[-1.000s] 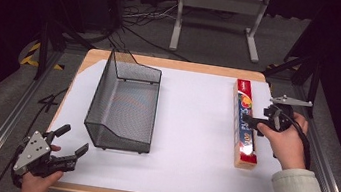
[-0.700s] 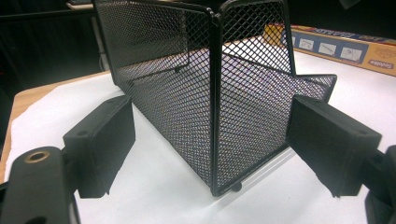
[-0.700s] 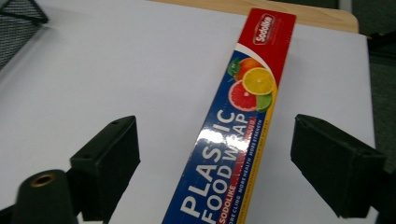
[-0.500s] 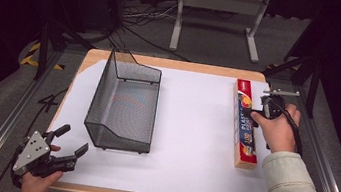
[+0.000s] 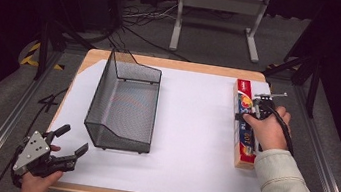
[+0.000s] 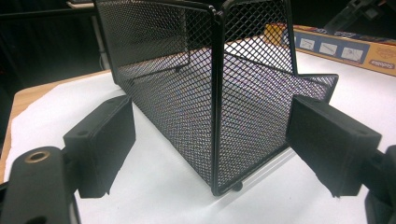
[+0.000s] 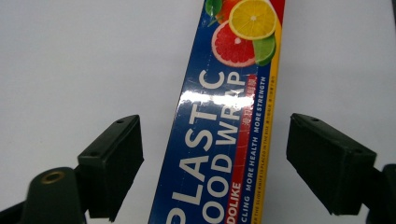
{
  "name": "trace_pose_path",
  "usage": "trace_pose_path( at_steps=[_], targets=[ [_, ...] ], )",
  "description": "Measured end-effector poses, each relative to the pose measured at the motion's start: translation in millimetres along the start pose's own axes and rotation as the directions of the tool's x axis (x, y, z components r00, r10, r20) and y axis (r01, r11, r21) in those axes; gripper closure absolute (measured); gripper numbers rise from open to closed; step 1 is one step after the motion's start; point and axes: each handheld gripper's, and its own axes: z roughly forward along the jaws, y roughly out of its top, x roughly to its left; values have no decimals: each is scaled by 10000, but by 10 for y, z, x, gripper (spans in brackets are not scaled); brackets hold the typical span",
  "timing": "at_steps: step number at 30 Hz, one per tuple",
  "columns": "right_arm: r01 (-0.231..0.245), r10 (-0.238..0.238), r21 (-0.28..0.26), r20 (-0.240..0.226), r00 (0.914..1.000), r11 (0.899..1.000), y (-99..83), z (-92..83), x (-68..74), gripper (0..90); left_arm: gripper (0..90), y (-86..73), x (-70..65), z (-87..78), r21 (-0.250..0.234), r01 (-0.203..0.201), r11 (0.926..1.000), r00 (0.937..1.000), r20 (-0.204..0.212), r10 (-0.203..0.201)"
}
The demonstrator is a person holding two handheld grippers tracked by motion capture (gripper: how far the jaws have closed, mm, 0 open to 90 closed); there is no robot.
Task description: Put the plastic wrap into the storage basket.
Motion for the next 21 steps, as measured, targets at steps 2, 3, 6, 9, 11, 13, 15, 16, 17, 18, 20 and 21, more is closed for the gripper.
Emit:
trace_pose_path(
  at_steps=[2, 3, 6, 9, 11, 13, 15, 16, 17, 18, 20, 21],
  targets=[
    [-55, 53, 186, 93, 9999, 9998, -4, 49, 9, 191, 169, 1, 1, -4, -5, 4, 10000, 10000, -11, -4],
    [-104, 100, 287, 126, 9999, 9995, -6, 72, 15, 191, 169, -1, 1, -2, -40, 11, 10000, 10000, -11, -11],
    [-116, 105, 498, 213, 9997, 9987, -12, 119, 30, 191, 169, -4, 3, -1, -22, 14, 10000, 10000, -19, -14],
    [-201, 188, 859, 159, 9997, 9961, -32, 182, 58, 190, 169, -4, 4, -4, -2, 13, 10000, 10000, -23, -13],
    [-156, 133, 925, 249, 9996, 9956, -49, 219, 74, 184, 169, -3, 2, -6, -45, 15, 10000, 10000, -21, -15],
    [-150, 117, 974, 340, 9994, 9951, -73, 249, 87, 182, 169, -2, 2, -5, -44, 18, 10000, 10000, -20, -18],
    [-328, 282, 1202, 401, 9988, 9922, -98, 293, 91, 183, 169, -3, 0, -2, -21, 8, 10000, 10000, -22, -8],
    [-352, 301, 1281, 416, 9987, 9911, -103, 304, 90, 185, 169, -3, -1, -3, -22, 2, 10000, 10000, -21, -3],
    [-352, 301, 1281, 416, 9987, 9911, -103, 304, 90, 185, 169, -3, -1, -3, -22, 2, 10000, 10000, -21, -3],
    [-542, 467, 1531, 522, 9975, 9867, -107, 325, 89, 193, 169, -2, 1, -4, -42, 17, 10000, 10000, -29, -17],
    [-610, 530, 1619, 538, 9971, 9849, -110, 330, 86, 193, 169, -1, -3, -5, -20, -12, 10000, 10000, -67, 12],
    [-695, 605, 1752, 559, 9966, 9821, -112, 334, 87, 193, 169, 0, -5, -3, -8, -35, 10000, 10000, -62, 35]
  ],
)
